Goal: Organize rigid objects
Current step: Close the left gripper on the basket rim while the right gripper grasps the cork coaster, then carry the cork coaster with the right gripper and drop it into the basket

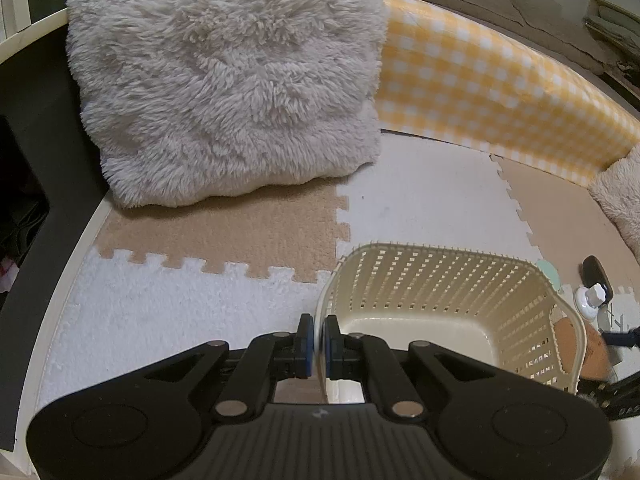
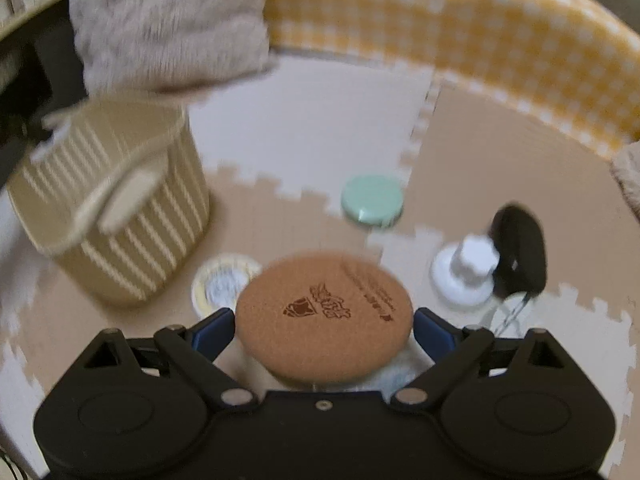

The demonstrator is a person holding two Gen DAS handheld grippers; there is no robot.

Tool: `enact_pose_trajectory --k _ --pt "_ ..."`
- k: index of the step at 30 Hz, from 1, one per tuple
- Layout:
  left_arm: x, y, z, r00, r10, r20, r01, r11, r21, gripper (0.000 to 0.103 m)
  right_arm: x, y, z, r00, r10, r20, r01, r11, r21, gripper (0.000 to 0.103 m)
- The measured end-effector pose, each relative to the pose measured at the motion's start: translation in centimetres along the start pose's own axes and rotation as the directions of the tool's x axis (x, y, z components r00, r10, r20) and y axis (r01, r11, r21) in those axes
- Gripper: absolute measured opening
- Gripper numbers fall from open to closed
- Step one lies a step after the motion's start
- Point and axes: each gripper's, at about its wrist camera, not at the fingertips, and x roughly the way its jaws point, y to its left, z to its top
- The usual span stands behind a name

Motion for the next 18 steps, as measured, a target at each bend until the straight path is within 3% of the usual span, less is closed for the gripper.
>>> enact_pose_trajectory --k 18 --pt "0.1 0.0 0.0 1.000 -0.001 -0.002 0.001 1.000 -0.001 0.006 1.7 -0.3 0.0 0.999 0.046 -0.024 -0.047 0.998 -0.042 0.100"
